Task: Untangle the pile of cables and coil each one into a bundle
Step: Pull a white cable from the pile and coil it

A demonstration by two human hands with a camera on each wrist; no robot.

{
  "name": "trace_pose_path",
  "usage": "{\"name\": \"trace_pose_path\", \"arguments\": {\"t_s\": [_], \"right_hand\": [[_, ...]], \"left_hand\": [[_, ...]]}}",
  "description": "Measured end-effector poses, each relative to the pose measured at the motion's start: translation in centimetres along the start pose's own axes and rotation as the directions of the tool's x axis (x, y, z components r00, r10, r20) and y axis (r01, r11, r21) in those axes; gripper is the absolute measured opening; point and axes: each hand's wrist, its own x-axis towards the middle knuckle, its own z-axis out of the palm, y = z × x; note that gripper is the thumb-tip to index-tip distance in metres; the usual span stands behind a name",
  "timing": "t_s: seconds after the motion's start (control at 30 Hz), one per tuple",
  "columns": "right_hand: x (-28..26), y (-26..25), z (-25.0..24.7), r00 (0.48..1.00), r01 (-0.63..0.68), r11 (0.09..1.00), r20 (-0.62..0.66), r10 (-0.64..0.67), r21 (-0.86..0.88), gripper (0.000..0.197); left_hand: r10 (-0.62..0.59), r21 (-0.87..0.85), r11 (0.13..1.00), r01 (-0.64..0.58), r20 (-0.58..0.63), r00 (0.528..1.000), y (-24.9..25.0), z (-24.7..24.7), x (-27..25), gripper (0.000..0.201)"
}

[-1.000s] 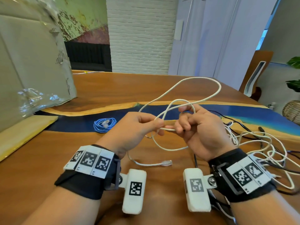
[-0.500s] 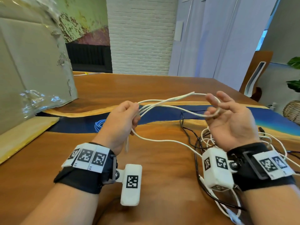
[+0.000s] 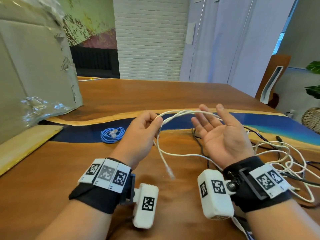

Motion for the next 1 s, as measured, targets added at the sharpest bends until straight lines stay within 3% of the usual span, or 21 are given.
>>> {"name": "trace_pose_path", "arguments": {"t_s": [0.13, 0.23, 0.3, 0.33, 0.47, 0.6, 0.67, 0.87, 1.0], "right_hand": [[0.0, -0.9, -0.2, 0.998, 0.068, 0.997, -0.008, -0.068, -0.04, 0.067], [-0.3, 0.6, 0.1, 0.991, 0.021, 0.948, 0.132, 0.022, -0.317, 0.042], [-0.5, 1.3, 0.1, 0.98, 0.065, 0.878, 0.196, 0.034, -0.474, 0.021], [-0.5, 1.2, 0.1, 0.981, 0.087, 0.862, 0.194, 0.014, -0.5, 0.023], [0.2, -1.5, -0.5, 0.989, 0.147, 0.887, 0.083, -0.123, -0.438, 0.033], [1.2, -4.3, -2.4, 0.97, 0.142, 0.877, -0.111, -0.215, -0.459, 0.052], [1.3, -5.1, -2.7, 0.965, 0.128, 0.85, -0.134, -0.226, -0.511, 0.058], [1.2, -5.8, -2.8, 0.988, 0.086, 0.609, -0.011, -0.154, -0.789, 0.05], [1.4, -6.5, -3.4, 0.943, 0.097, 0.446, -0.062, -0.328, -0.89, 0.048]], "left_hand": [[0.013, 0.02, 1.0, -0.013, 0.015, 1.0, -0.1, 0.3, -0.1, 0.021], [0.015, 0.057, 0.998, -0.017, 0.036, 0.999, -0.2, 0.6, -0.3, 0.021], [0.002, 0.072, 0.997, -0.005, 0.043, 0.999, -0.5, 0.6, -0.3, 0.022], [-0.008, 0.066, 0.998, 0.006, 0.032, 0.999, -0.6, 0.5, -0.1, 0.024], [-0.052, -0.02, 0.999, 0.05, -0.12, 0.991, -0.6, -0.7, 0.6, 0.026], [-0.11, -0.128, 0.989, 0.074, -0.303, 0.947, -0.6, -1.8, 1.1, 0.028], [-0.137, -0.185, 0.98, 0.073, -0.361, 0.922, -0.7, -1.9, 1.3, 0.024], [-0.129, -0.27, 0.963, -0.015, -0.506, 0.853, -0.4, -2.8, 1.5, 0.021], [-0.108, -0.268, 0.96, -0.076, -0.609, 0.785, 0.2, -3.7, 1.6, 0.02]]}}
